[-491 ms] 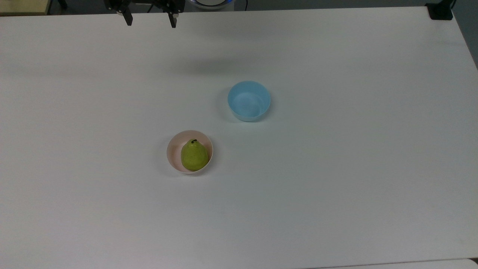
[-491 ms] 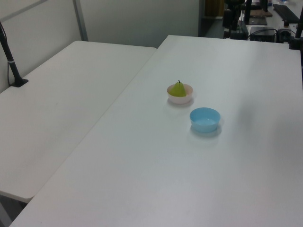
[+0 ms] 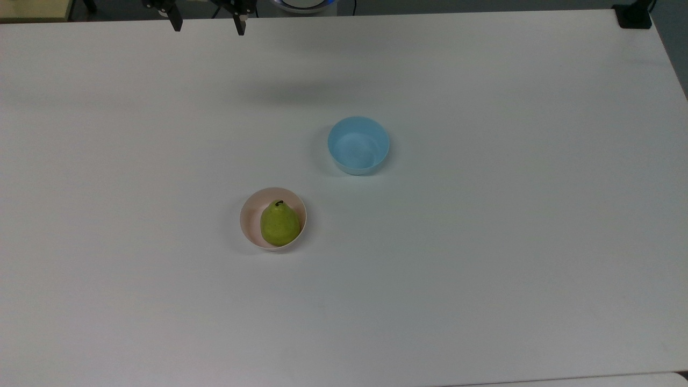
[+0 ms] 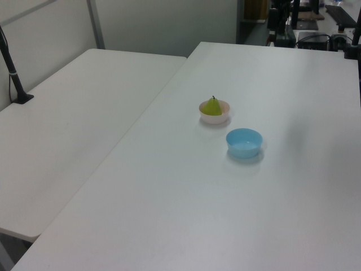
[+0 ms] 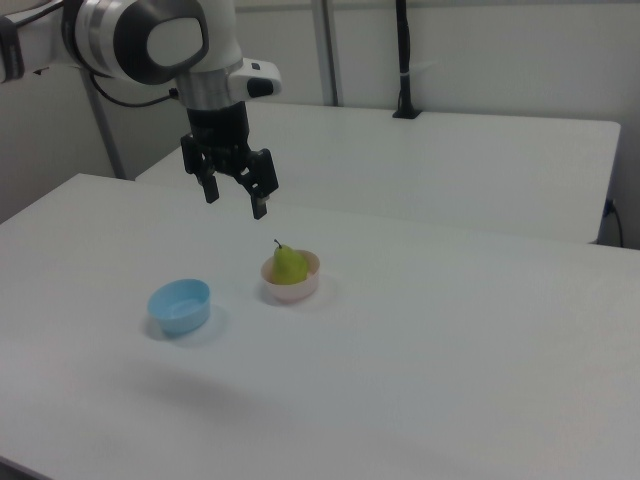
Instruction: Pick up a pear from the bowl
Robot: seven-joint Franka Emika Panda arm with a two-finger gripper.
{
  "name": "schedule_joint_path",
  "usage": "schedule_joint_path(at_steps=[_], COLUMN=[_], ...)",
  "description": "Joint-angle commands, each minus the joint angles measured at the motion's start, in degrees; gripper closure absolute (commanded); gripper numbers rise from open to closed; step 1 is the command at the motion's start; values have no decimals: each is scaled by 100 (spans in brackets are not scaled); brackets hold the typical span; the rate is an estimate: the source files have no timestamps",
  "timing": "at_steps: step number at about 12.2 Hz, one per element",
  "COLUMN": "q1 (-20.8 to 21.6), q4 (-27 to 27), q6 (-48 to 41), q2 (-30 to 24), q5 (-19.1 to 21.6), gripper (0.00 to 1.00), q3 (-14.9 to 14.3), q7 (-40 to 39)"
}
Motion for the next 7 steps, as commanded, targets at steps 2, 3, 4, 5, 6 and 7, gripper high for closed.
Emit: schedule_joint_path(at_steps=[2,3,4,5,6,7], q1=[-5,4,73,135,179,240], q4=[72,272,491,850,1037,1073], q6=[-136,-49,-22,-22,4,361], q2=[82,283,598,993,1267,1496], q5=[84,101,93,93,93,145], gripper=[0,0,0,0,0,0], q3=[10,10,10,1,1,1], q7=[-184,-184,-132,-114,-114,-114])
